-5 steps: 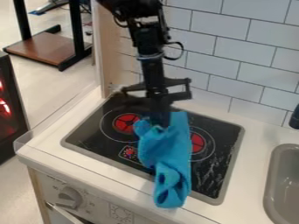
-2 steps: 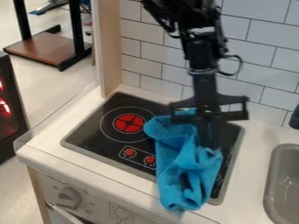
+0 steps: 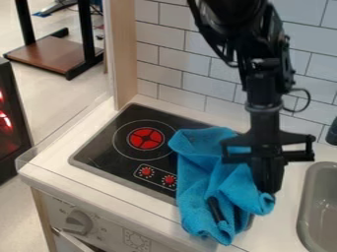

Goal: Move the cloth from the middle of the burner to the right burner

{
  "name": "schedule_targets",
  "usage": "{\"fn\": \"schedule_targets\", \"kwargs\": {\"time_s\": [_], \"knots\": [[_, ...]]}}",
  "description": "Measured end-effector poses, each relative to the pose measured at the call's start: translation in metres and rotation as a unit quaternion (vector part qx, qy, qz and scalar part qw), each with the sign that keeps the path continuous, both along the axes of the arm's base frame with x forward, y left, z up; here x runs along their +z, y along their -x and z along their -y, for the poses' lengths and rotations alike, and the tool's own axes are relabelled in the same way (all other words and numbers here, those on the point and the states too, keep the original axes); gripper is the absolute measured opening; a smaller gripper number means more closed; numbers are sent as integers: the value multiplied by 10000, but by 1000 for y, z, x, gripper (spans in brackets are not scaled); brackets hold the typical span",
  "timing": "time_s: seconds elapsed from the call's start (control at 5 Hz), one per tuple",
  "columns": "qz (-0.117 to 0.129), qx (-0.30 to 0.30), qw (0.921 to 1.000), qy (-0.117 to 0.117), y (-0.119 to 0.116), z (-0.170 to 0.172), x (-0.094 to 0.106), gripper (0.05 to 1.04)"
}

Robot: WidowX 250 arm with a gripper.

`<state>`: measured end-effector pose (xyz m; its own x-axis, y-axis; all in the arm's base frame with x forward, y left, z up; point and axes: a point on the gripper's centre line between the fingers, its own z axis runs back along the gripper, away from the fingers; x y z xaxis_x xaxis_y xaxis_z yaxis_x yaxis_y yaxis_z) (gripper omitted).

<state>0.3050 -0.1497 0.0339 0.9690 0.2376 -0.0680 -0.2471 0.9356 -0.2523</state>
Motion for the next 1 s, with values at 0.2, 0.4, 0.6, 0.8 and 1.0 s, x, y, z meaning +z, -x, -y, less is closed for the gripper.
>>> {"fn": "schedule_targets", "kwargs": {"time_s": [0.2,0.4,0.6,0.8,1.0], "knots": [[138,10,9999,43,-5,18,-13,51],[188,-62,9998,45,-8,32,-26,51],[166,-73,9998,-57,-13,39,-38,74],[243,-87,9996,-110,-15,38,-38,231],[236,-66,9997,-69,-14,40,-38,490]]}}
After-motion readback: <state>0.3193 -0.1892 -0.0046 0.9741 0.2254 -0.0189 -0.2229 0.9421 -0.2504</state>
